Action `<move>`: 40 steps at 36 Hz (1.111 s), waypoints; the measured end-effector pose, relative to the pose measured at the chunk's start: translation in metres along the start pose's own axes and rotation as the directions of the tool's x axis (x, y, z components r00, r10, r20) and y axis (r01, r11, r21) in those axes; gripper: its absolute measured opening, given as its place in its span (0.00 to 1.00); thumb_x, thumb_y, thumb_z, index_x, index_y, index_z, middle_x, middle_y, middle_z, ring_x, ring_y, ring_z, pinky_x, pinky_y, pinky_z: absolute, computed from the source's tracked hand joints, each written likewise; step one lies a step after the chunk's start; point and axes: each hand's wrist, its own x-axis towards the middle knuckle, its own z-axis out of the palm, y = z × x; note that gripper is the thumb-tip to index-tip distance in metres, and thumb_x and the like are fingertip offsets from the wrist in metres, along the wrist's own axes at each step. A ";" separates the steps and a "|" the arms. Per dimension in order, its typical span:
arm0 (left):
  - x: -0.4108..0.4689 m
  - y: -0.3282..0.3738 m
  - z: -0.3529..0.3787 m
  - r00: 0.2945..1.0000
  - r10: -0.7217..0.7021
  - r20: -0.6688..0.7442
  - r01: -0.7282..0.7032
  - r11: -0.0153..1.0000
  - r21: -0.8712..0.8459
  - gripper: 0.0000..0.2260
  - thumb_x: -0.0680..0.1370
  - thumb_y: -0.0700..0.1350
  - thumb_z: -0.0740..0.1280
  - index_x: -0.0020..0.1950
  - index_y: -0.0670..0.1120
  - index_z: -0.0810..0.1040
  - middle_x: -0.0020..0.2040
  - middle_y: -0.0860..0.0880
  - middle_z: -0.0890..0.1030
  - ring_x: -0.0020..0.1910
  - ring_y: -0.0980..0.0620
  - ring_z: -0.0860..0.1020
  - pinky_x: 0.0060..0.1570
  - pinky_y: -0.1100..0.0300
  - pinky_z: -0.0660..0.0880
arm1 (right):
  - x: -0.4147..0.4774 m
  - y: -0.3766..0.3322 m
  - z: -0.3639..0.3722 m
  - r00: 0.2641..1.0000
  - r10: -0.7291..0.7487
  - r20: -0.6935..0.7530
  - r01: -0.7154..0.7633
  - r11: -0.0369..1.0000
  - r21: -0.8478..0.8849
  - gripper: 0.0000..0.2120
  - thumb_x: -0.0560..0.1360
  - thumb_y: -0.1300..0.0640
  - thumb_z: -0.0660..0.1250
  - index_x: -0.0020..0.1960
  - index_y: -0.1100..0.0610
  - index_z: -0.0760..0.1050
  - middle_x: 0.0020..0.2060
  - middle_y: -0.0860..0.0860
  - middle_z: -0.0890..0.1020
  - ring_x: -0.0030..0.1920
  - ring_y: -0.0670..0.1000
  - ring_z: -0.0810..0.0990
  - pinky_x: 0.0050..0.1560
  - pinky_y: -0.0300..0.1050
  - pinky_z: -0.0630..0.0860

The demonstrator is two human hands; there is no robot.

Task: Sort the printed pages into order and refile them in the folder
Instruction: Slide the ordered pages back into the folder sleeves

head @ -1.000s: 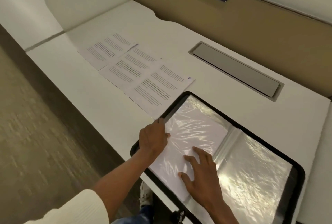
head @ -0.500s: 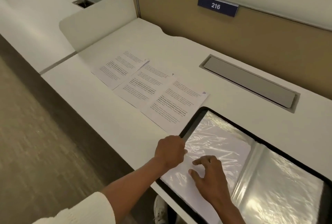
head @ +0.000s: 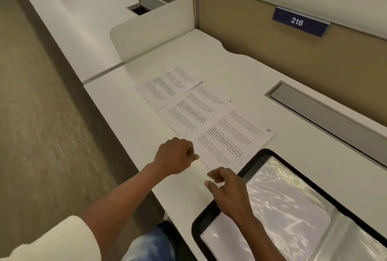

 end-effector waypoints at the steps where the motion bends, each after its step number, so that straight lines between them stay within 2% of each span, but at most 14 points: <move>1: 0.011 -0.010 -0.008 1.000 -0.012 -0.009 0.012 1.000 -0.009 0.13 0.80 0.60 0.72 0.47 0.51 0.82 0.42 0.56 0.83 0.40 0.55 0.81 0.47 0.52 0.83 | 0.011 -0.008 0.004 1.000 -0.001 0.000 0.001 1.000 0.005 0.09 0.76 0.47 0.76 0.53 0.43 0.78 0.49 0.37 0.80 0.49 0.41 0.81 0.53 0.36 0.79; 8: 0.103 -0.081 -0.067 0.998 -0.008 -0.066 0.005 0.999 -0.031 0.12 0.78 0.59 0.74 0.43 0.52 0.82 0.42 0.57 0.84 0.41 0.54 0.81 0.47 0.51 0.82 | 0.101 -0.062 0.032 0.999 -0.003 -0.036 0.004 1.000 0.030 0.08 0.76 0.49 0.77 0.53 0.46 0.81 0.48 0.40 0.83 0.48 0.41 0.81 0.49 0.35 0.76; 12: 0.155 -0.123 -0.098 0.999 -0.012 -0.047 0.012 1.000 -0.018 0.12 0.78 0.59 0.74 0.43 0.52 0.82 0.42 0.57 0.83 0.44 0.53 0.81 0.48 0.53 0.80 | 0.156 -0.096 0.053 0.995 0.069 -0.074 -0.063 0.994 0.086 0.07 0.74 0.49 0.78 0.50 0.44 0.81 0.45 0.40 0.84 0.46 0.40 0.82 0.50 0.41 0.80; 15: 0.193 -0.154 -0.115 0.998 -0.050 -0.047 0.050 0.999 -0.005 0.13 0.78 0.59 0.74 0.43 0.51 0.82 0.44 0.55 0.84 0.46 0.51 0.81 0.47 0.55 0.77 | 0.198 -0.119 0.067 0.982 0.152 -0.110 -0.135 0.980 0.143 0.08 0.74 0.49 0.78 0.50 0.45 0.81 0.43 0.42 0.84 0.44 0.43 0.83 0.51 0.48 0.82; 19: 0.244 -0.192 -0.131 0.988 -0.156 0.005 0.156 0.988 -0.006 0.14 0.77 0.58 0.75 0.42 0.50 0.79 0.46 0.52 0.83 0.48 0.47 0.81 0.47 0.54 0.76 | 0.251 -0.141 0.085 0.939 0.304 -0.160 -0.239 0.912 0.332 0.09 0.73 0.50 0.79 0.51 0.46 0.81 0.41 0.45 0.85 0.44 0.46 0.85 0.51 0.55 0.84; 23: 0.294 -0.219 -0.147 0.988 -0.151 0.019 0.151 0.989 0.011 0.15 0.77 0.59 0.75 0.54 0.50 0.82 0.59 0.49 0.83 0.59 0.44 0.80 0.57 0.50 0.78 | 0.300 -0.154 0.096 0.869 0.456 -0.194 -0.307 0.803 0.512 0.15 0.69 0.49 0.80 0.52 0.45 0.79 0.40 0.46 0.86 0.45 0.49 0.86 0.53 0.58 0.84; 25: 0.316 -0.227 -0.151 0.988 -0.155 0.005 0.155 0.988 -0.002 0.18 0.77 0.58 0.76 0.58 0.47 0.82 0.61 0.47 0.82 0.63 0.43 0.79 0.58 0.49 0.77 | 0.322 -0.159 0.098 0.830 0.519 -0.204 -0.341 0.762 0.550 0.18 0.69 0.48 0.80 0.55 0.46 0.78 0.41 0.46 0.86 0.44 0.49 0.87 0.52 0.58 0.85; 29: 0.354 -0.240 -0.148 0.984 -0.177 -0.004 0.177 0.984 0.002 0.29 0.72 0.62 0.79 0.64 0.44 0.79 0.64 0.42 0.78 0.66 0.40 0.76 0.60 0.45 0.77 | 0.359 -0.163 0.101 0.751 0.602 -0.272 -0.420 0.753 0.507 0.26 0.65 0.41 0.79 0.58 0.44 0.75 0.50 0.47 0.85 0.48 0.52 0.86 0.53 0.57 0.84; 32: 0.375 -0.244 -0.140 0.979 -0.203 -0.011 0.203 0.979 -0.024 0.40 0.68 0.67 0.80 0.68 0.42 0.75 0.66 0.41 0.75 0.67 0.40 0.74 0.62 0.43 0.77 | 0.379 -0.168 0.095 0.712 0.613 -0.341 -0.494 0.783 0.378 0.29 0.68 0.38 0.79 0.63 0.48 0.74 0.54 0.45 0.81 0.55 0.53 0.83 0.57 0.54 0.80; 34: 0.383 -0.244 -0.134 0.976 -0.216 0.006 0.216 0.976 -0.009 0.45 0.65 0.70 0.80 0.70 0.41 0.73 0.66 0.40 0.74 0.68 0.39 0.73 0.64 0.42 0.76 | 0.389 -0.170 0.090 0.705 0.616 -0.351 -0.532 0.787 0.312 0.29 0.70 0.39 0.79 0.64 0.50 0.74 0.53 0.46 0.78 0.57 0.53 0.81 0.54 0.50 0.77; 37: 0.384 -0.240 -0.123 0.976 -0.218 0.024 0.217 0.975 0.054 0.48 0.62 0.71 0.80 0.67 0.39 0.71 0.65 0.39 0.72 0.67 0.38 0.72 0.62 0.43 0.74 | 0.400 -0.171 0.086 0.701 0.620 -0.353 -0.571 0.784 0.244 0.29 0.71 0.38 0.78 0.64 0.51 0.73 0.54 0.47 0.79 0.58 0.54 0.80 0.51 0.48 0.73; 40: 0.384 -0.238 -0.114 0.978 -0.211 -0.005 0.210 0.972 0.103 0.47 0.61 0.69 0.82 0.66 0.38 0.71 0.64 0.39 0.71 0.66 0.37 0.71 0.60 0.44 0.74 | 0.410 -0.169 0.087 0.693 0.634 -0.343 -0.589 0.772 0.237 0.28 0.70 0.38 0.79 0.62 0.52 0.76 0.55 0.48 0.82 0.55 0.54 0.81 0.50 0.48 0.75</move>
